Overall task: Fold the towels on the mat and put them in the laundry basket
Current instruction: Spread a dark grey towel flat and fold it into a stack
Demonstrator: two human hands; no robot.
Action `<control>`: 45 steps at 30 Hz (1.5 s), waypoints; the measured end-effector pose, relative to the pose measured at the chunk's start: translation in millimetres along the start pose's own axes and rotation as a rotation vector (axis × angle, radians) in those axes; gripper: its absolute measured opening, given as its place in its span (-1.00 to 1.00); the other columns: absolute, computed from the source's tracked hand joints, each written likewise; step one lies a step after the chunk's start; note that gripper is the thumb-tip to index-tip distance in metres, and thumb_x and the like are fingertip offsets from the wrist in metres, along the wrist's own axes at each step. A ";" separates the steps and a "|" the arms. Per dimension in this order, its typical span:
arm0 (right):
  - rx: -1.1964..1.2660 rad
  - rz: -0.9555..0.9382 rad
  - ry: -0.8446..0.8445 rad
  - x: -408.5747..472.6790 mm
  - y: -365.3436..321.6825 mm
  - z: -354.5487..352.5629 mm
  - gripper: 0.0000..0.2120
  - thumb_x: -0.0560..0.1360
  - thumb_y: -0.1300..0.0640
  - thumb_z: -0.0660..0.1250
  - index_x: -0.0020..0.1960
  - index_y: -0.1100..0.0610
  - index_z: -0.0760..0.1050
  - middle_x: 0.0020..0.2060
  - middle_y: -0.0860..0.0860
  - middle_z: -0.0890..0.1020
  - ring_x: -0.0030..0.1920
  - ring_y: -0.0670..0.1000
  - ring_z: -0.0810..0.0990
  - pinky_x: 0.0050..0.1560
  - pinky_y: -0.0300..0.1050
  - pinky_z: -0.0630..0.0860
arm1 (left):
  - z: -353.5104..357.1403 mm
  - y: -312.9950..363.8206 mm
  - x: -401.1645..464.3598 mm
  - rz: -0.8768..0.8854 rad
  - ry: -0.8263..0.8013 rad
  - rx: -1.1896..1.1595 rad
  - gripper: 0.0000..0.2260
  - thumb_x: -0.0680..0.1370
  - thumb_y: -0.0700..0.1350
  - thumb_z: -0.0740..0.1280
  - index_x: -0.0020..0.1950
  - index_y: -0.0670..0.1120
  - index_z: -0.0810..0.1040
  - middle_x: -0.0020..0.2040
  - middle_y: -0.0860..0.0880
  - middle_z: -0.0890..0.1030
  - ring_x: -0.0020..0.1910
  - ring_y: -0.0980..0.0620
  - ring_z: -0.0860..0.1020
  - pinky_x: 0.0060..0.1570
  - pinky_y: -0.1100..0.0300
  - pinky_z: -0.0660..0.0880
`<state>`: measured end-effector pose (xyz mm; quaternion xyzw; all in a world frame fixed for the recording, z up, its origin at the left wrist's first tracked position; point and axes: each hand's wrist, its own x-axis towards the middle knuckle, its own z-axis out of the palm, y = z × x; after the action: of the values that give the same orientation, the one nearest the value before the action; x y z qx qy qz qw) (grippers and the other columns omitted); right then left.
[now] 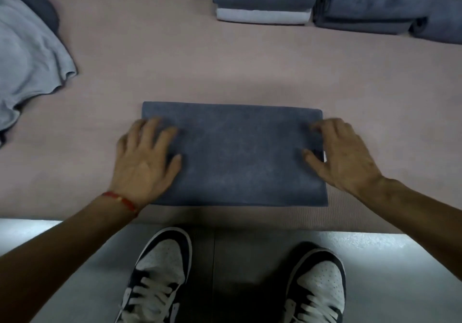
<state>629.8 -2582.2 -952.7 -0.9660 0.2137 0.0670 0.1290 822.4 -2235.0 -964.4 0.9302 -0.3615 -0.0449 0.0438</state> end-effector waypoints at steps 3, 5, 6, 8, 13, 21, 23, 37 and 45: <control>-0.217 -0.255 -0.107 31.4 -3.7 25.8 -0.30 0.61 -0.31 -0.05 0.66 0.00 0.00 0.64 0.10 0.02 0.62 0.26 -0.03 0.57 0.28 0.01 | 25.8 16.3 49.0 0.109 -0.127 0.106 -0.41 0.63 0.28 -0.03 0.64 0.11 0.07 0.65 -0.12 -0.04 0.60 -0.31 -0.11 0.46 -0.43 -0.06; -0.269 -0.270 -0.217 43.3 -2.7 43.4 -0.29 0.61 -0.37 -0.25 0.65 -0.07 -0.23 0.64 0.06 -0.20 0.61 0.24 -0.27 0.57 0.30 -0.20 | 45.2 8.1 62.1 0.092 -0.195 0.125 -0.40 0.61 0.34 -0.12 0.63 0.21 -0.09 0.66 -0.07 -0.14 0.59 -0.31 -0.21 0.42 -0.50 -0.13; -0.274 -0.270 -0.231 45.0 0.6 50.8 -0.29 0.60 -0.39 -0.30 0.64 -0.09 -0.30 0.63 0.06 -0.26 0.60 0.22 -0.33 0.57 0.31 -0.23 | 52.6 1.6 62.2 0.074 -0.204 0.118 -0.40 0.60 0.36 -0.14 0.62 0.25 -0.13 0.65 -0.05 -0.16 0.59 -0.30 -0.23 0.41 -0.51 -0.15; -0.256 -0.264 -0.213 45.8 8.1 56.3 -0.28 0.60 -0.40 -0.26 0.63 -0.10 -0.33 0.62 0.08 -0.31 0.59 0.21 -0.37 0.55 0.35 -0.23 | 58.9 -5.8 62.4 0.059 -0.192 0.101 -0.40 0.59 0.36 -0.13 0.61 0.27 -0.15 0.65 -0.02 -0.18 0.59 -0.30 -0.24 0.40 -0.52 -0.18; 0.017 -0.011 -0.103 41.3 17.2 55.2 -0.30 0.63 -0.32 -0.19 0.65 -0.03 -0.24 0.64 0.01 -0.21 0.62 0.06 -0.27 0.60 0.13 -0.23 | 56.0 -2.5 63.6 0.083 -0.171 0.092 -0.38 0.58 0.34 -0.09 0.62 0.25 -0.14 0.65 -0.03 -0.20 0.59 -0.29 -0.25 0.39 -0.53 -0.16; 0.194 0.200 -0.042 82.8 25.4 20.2 -0.56 0.51 -0.08 0.45 0.34 -0.01 0.49 0.21 0.02 0.48 0.28 0.14 0.39 0.31 0.06 0.33 | 44.4 72.3 56.1 0.288 -0.034 0.071 -0.37 0.58 0.22 0.09 0.63 0.11 0.10 0.65 -0.11 -0.02 0.59 -0.33 -0.13 0.37 -0.53 -0.06; 0.285 0.242 -0.102 88.7 26.8 14.6 -0.68 0.45 -0.04 0.53 0.13 0.03 0.56 0.07 0.03 0.52 0.16 0.13 0.50 0.24 0.07 0.49 | 51.4 108.6 48.4 0.466 -0.051 0.036 -0.40 0.60 0.20 0.11 0.63 0.13 0.09 0.65 -0.09 -0.01 0.60 -0.32 -0.12 0.38 -0.52 -0.04; 0.783 0.469 -0.509 43.4 35.1 -14.2 -0.70 0.46 0.04 0.53 0.12 0.13 0.63 0.02 -0.04 0.73 0.07 -0.03 0.69 0.06 -0.17 0.58 | 67.6 115.7 44.7 0.570 -0.137 0.067 -0.40 0.63 0.27 0.02 0.64 0.17 -0.04 0.65 -0.13 -0.08 0.60 -0.33 -0.13 0.37 -0.52 -0.04; 0.691 0.373 -0.363 31.0 3.4 -44.8 -0.79 0.54 -0.05 0.42 0.03 0.09 0.54 -0.06 -0.04 0.71 0.01 -0.02 0.68 -0.07 -0.11 0.59 | 44.5 117.9 47.9 0.526 -0.199 -0.169 -0.43 0.58 0.21 0.12 0.59 0.13 0.24 0.60 -0.08 0.23 0.57 -0.23 0.16 0.40 -0.44 0.15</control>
<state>659.6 -2610.0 -916.3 -0.7833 0.3684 0.1826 0.4662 773.6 -2356.2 -997.6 0.7887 -0.5877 -0.1529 0.0955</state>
